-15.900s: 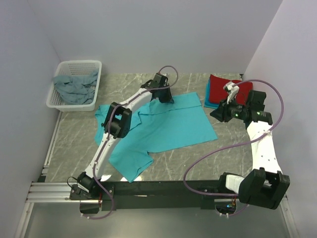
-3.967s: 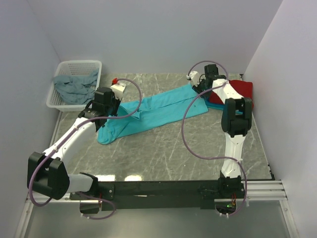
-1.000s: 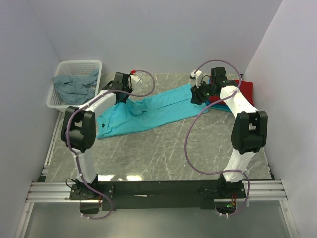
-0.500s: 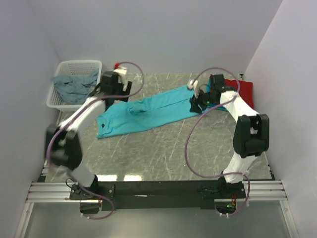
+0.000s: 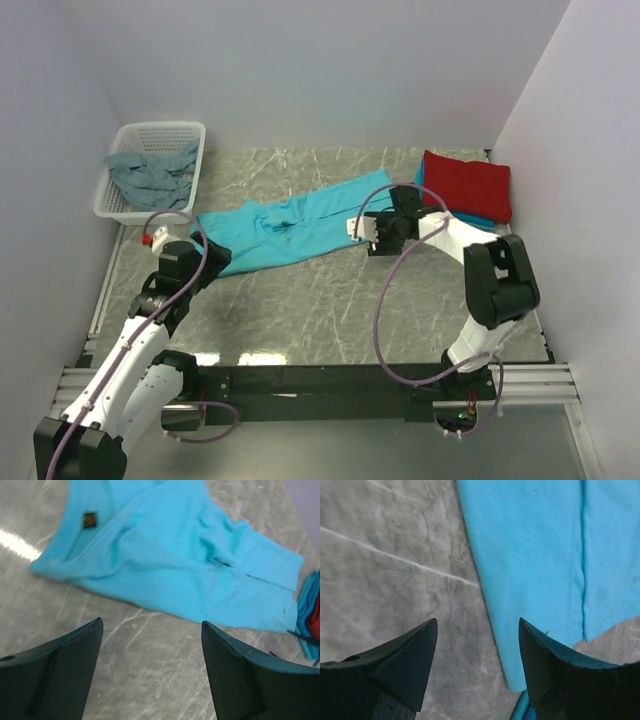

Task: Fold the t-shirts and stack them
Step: Fold the tshirt

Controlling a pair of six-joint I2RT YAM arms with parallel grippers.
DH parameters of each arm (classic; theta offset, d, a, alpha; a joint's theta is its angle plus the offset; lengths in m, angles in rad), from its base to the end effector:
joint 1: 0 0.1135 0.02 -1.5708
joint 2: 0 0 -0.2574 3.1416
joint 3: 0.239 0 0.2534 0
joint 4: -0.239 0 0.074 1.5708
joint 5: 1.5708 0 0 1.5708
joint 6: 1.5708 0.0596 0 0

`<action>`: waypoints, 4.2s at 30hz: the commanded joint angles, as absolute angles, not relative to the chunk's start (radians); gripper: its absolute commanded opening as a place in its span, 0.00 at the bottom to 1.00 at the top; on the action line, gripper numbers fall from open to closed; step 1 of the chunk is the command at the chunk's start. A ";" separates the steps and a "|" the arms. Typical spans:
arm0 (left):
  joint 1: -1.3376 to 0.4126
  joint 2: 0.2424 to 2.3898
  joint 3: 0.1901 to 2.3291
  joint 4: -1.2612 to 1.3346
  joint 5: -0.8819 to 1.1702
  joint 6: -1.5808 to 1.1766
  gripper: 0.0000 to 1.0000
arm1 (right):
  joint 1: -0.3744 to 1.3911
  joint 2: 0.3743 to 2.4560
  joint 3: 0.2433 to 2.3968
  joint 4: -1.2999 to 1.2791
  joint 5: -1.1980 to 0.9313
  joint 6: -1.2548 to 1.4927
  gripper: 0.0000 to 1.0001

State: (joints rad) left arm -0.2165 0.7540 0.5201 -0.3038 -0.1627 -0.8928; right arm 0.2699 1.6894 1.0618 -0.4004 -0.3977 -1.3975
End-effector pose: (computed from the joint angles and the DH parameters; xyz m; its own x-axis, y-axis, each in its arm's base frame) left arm 0.1972 -0.0335 0.2230 -0.3730 -0.7049 -0.6033 -0.3418 0.7089 -0.6169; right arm 0.3327 0.1160 0.1627 0.2898 -0.8621 -0.4157 -0.8885 -0.0809 -0.4516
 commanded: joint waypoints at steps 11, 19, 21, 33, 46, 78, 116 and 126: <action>-0.184 0.989 0.532 -0.344 -0.282 -1.293 0.73 | 0.339 1.879 1.173 -0.222 -0.043 -1.404 0.51; -0.120 1.199 0.543 -0.235 -0.264 -1.342 0.72 | 0.359 1.901 1.203 -0.267 -0.031 -1.401 0.14; -0.109 1.247 0.557 -0.242 -0.279 -1.339 0.69 | 0.360 1.893 1.197 -0.275 -0.043 -1.397 0.03; 0.005 1.172 0.473 -0.298 -0.356 -1.342 0.53 | 0.365 1.741 1.039 -0.330 -0.100 -1.390 0.00; 0.109 1.166 0.452 -0.127 -0.250 -1.160 0.35 | 0.440 1.350 0.663 -0.521 -0.136 -1.345 0.00; 0.121 0.742 0.643 -0.193 0.276 -0.399 0.79 | 0.482 2.284 2.040 -0.678 -0.629 -0.009 0.55; 0.121 0.733 0.630 -0.144 0.321 -0.405 0.79 | 0.265 2.491 2.362 -0.598 -0.241 0.233 0.27; 0.121 0.871 0.626 -0.094 0.429 -0.491 0.77 | 0.216 2.217 2.113 -0.630 -0.378 -0.087 0.48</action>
